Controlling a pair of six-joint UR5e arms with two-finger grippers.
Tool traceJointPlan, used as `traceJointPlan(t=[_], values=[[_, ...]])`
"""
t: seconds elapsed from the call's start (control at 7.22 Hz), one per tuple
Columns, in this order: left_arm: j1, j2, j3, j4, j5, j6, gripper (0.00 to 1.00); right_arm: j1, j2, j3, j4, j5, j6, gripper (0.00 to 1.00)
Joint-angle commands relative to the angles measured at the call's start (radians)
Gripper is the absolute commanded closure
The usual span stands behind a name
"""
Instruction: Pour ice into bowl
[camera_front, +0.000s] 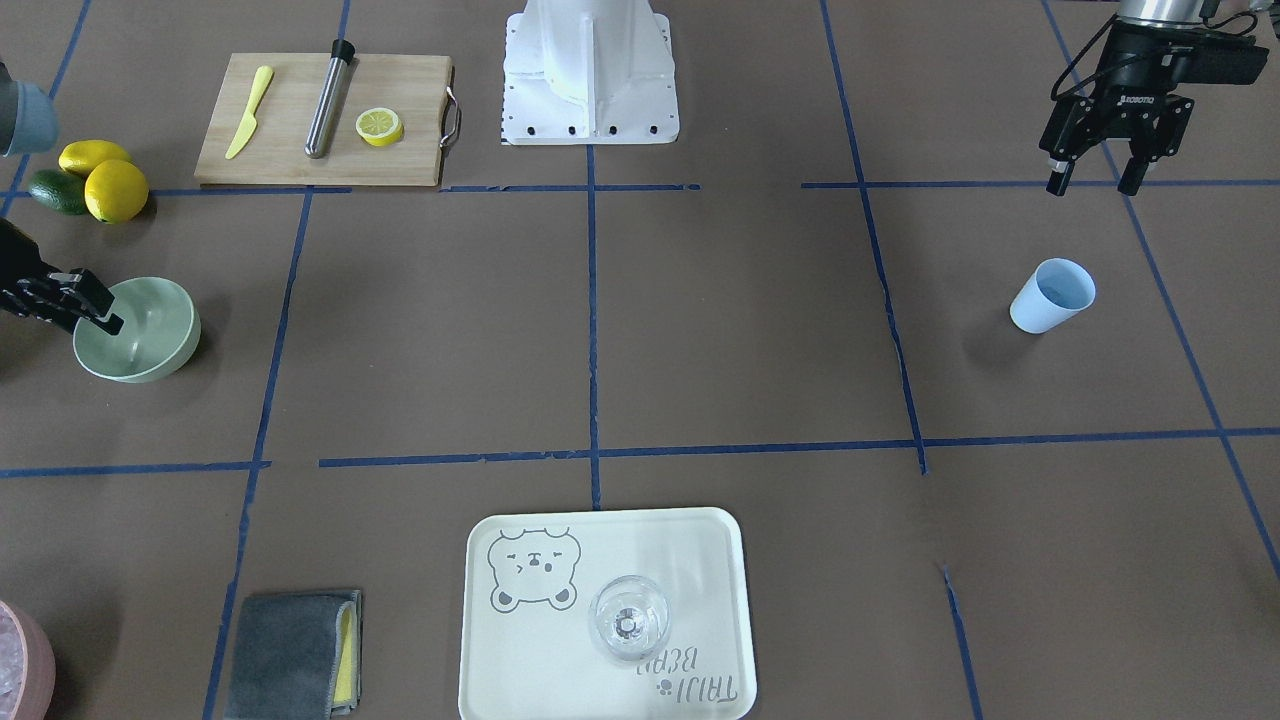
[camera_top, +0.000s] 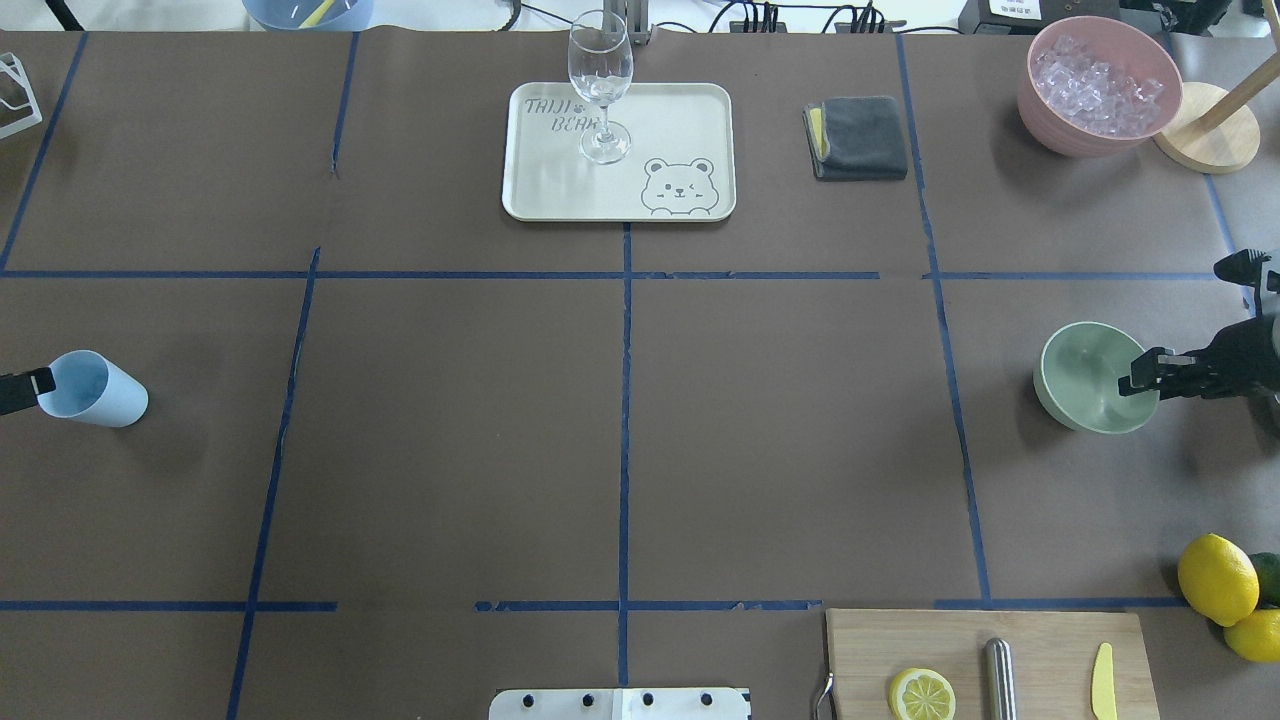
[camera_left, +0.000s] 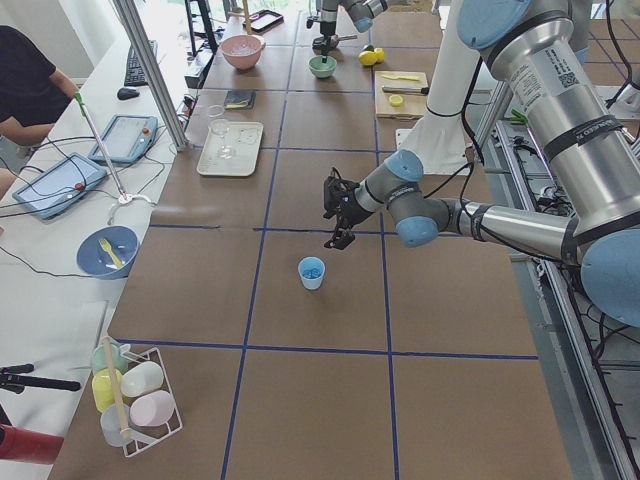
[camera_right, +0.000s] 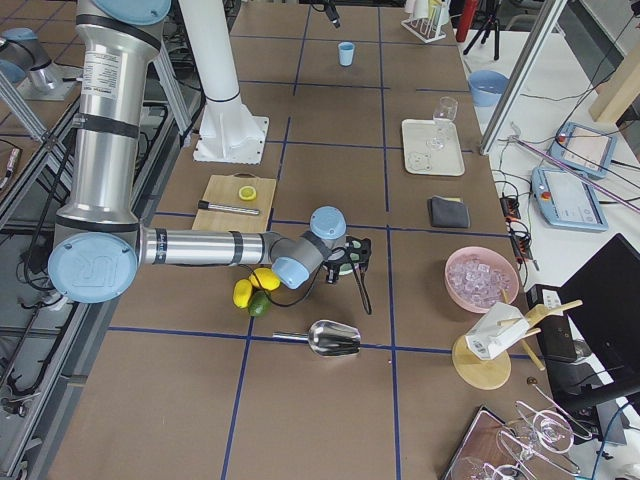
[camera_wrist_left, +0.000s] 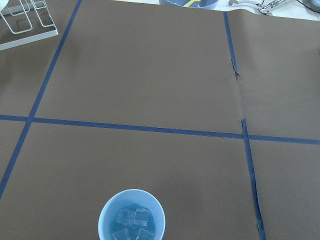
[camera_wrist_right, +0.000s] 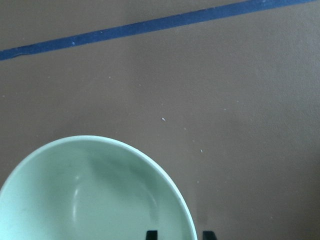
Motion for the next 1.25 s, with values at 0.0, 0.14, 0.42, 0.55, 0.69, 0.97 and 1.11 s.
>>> traceJointPlan(t=[0.0,0.14,0.42,0.55,0.69,0.97,1.11], values=[[0.052,0.0,0.005,-0.001,0.056,-0.057,0.0,0.0,0.001,0.02,-0.002,0.012,0.001,1.0],[0.156,0.002,0.013,-0.001,0.146,-0.152,0.0,0.001,0.0,0.064,-0.014,0.029,0.002,1.0],[0.316,0.006,0.051,-0.001,0.283,-0.235,0.0,0.01,0.02,0.148,-0.09,0.076,0.027,1.0],[0.377,0.038,0.077,-0.001,0.367,-0.24,0.0,0.01,0.071,0.229,-0.211,0.089,0.077,1.0],[0.443,0.038,0.141,-0.003,0.47,-0.281,0.0,0.006,0.146,0.289,-0.335,0.095,0.157,1.0],[0.507,0.031,0.244,-0.069,0.632,-0.317,0.0,-0.09,0.274,0.311,-0.408,0.086,0.312,1.0],[0.51,0.009,0.281,-0.072,0.694,-0.317,0.0,-0.141,0.363,0.311,-0.478,0.08,0.362,1.0]])
